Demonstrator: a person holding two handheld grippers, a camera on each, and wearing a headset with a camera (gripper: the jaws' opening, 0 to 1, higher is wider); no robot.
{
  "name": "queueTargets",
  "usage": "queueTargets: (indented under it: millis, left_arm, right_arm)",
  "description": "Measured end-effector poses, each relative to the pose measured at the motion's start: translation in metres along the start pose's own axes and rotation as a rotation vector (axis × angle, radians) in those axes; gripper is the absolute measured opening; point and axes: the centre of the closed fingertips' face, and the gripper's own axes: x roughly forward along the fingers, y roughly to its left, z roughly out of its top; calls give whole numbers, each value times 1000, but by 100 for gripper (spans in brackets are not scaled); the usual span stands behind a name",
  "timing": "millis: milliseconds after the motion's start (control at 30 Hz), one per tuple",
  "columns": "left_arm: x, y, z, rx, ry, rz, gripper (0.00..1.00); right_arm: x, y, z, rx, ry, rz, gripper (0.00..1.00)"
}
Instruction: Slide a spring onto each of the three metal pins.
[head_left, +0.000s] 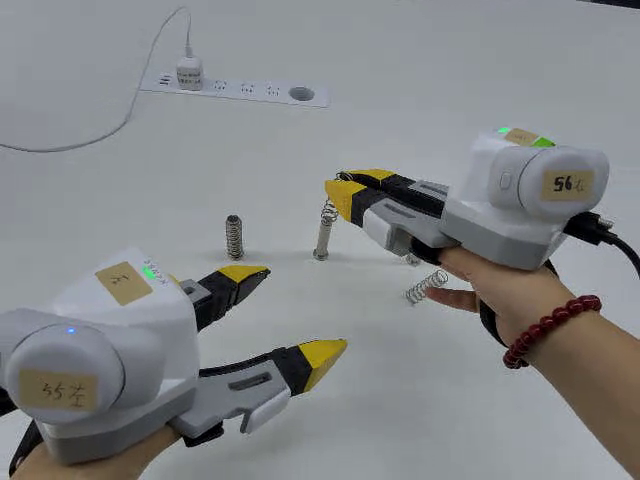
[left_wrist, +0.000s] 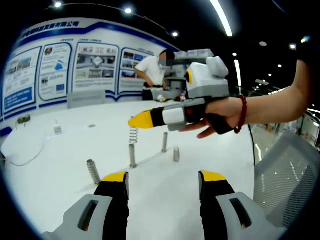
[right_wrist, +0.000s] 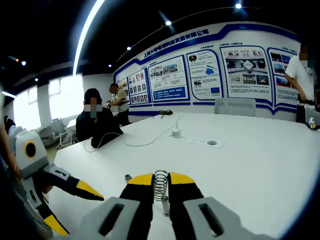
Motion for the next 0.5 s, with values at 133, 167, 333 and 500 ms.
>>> queueTargets:
  millis: [133, 167, 333, 500]
  left_arm:
    - [0, 1, 1, 3, -4, 6, 58]
    - [0, 2, 1, 3, -3, 8, 58]
    - [0, 2, 0, 2, -1, 11, 58]
    - [0, 2, -2, -7, 0, 9, 57]
  right_arm:
    - [5, -3, -5, -8, 11, -11, 11]
    - [6, -3, -6, -18, 14, -11, 11]
    - [9, -4, -6, -23, 10, -14, 11]
    - [9, -2, -5, -33, 10, -10, 11]
